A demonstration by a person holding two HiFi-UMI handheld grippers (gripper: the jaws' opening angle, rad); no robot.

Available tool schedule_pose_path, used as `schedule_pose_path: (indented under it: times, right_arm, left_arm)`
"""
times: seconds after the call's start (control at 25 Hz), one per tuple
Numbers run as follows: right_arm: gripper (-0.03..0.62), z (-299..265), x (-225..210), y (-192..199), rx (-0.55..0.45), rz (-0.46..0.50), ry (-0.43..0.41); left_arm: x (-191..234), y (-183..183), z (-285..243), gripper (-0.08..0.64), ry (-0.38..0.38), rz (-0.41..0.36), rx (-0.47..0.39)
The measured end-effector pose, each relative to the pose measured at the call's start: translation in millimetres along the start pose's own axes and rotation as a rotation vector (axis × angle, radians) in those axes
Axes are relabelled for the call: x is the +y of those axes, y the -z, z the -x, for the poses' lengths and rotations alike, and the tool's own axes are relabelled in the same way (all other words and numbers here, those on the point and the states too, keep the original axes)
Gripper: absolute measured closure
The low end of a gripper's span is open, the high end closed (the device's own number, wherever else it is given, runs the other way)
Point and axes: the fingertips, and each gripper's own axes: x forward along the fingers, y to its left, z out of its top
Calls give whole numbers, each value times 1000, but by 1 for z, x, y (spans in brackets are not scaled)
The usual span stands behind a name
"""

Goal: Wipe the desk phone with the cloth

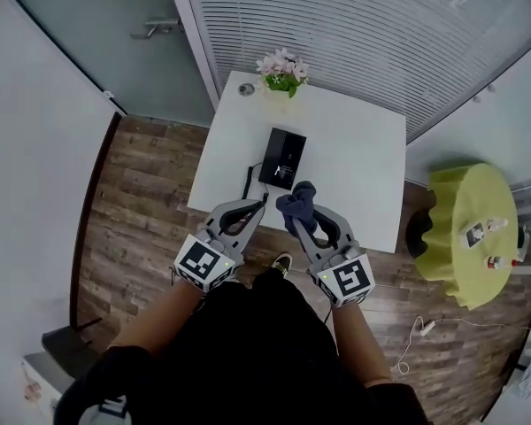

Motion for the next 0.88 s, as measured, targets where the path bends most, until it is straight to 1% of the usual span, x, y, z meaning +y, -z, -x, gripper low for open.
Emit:
schedule_pose_path:
  times: [0.2,0.32,0.52,0.64,0.8,0.88]
  right_arm:
    - [485,-12,-32,10,30,3,-34]
    - [485,-25,-46,15,67,29,-44]
    - [485,-59,-65,35,153,81,-47]
    - [485,-87,-77,50,228,129,-43]
    - [485,-126,-94,78,375,224,-42]
    - [485,-145,-105,95,451,258,-43]
  left_arm:
    - [16,-4,-31,551,-50,-13,-2]
    - [28,-5,-46,551,-74,-24,6]
    - [61,3,-70,551,-97,-44,9]
    - [89,12,-84,551,-108,-52,33]
    - [126,38,-101,551,-107,-19,72]
    - [142,50,-111,551,-100,-11,87]
